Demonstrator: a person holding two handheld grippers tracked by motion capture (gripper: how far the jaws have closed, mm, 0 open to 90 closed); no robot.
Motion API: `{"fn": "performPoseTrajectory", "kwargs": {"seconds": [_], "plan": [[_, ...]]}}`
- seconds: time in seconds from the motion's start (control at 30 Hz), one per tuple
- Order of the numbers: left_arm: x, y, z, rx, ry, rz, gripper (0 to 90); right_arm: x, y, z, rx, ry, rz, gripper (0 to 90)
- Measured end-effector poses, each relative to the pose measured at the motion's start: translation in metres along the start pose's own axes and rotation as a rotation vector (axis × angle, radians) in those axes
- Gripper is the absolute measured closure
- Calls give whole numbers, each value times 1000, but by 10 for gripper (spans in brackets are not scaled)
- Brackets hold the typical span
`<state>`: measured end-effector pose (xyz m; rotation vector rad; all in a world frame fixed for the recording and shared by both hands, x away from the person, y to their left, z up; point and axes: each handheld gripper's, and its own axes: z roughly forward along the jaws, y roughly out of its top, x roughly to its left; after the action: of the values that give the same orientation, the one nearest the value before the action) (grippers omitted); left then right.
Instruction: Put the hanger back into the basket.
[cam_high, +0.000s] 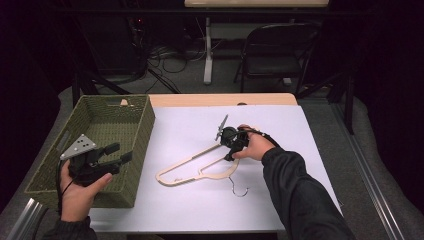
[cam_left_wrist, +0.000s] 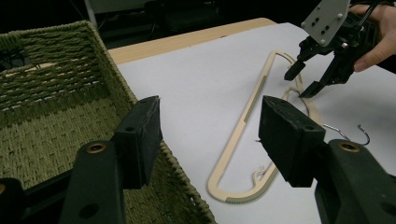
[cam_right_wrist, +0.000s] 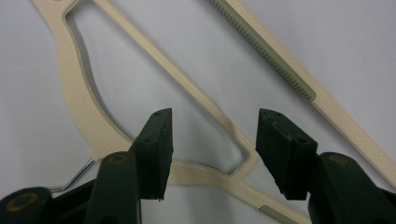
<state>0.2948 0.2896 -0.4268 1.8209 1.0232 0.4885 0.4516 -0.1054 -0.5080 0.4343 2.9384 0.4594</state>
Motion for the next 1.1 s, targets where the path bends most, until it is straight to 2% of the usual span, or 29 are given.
{"fn": "performPoseTrajectory", "kwargs": {"seconds": [0.13,0.2,0.37,0.63,0.83,0.87,1.03,1.1], "plan": [[1,0,-1,-2,4,1,395,2,3,6,-5,7,1,425],[1,0,-1,-3,6,-1,394,4,5,9,0,21,-13,425],[2,-1,-1,-6,5,-7,395,8,10,17,9,19,-45,423],[4,-2,0,-14,5,-16,395,9,13,25,12,30,-46,427],[4,-2,0,-14,7,-17,395,7,14,28,21,20,-37,459],[4,-2,0,-14,7,-19,395,7,15,28,25,32,-39,495],[4,-2,0,-11,7,-17,395,5,16,28,48,47,-16,534],[4,-2,1,-8,8,-16,395,5,16,28,52,49,-26,540]]}}
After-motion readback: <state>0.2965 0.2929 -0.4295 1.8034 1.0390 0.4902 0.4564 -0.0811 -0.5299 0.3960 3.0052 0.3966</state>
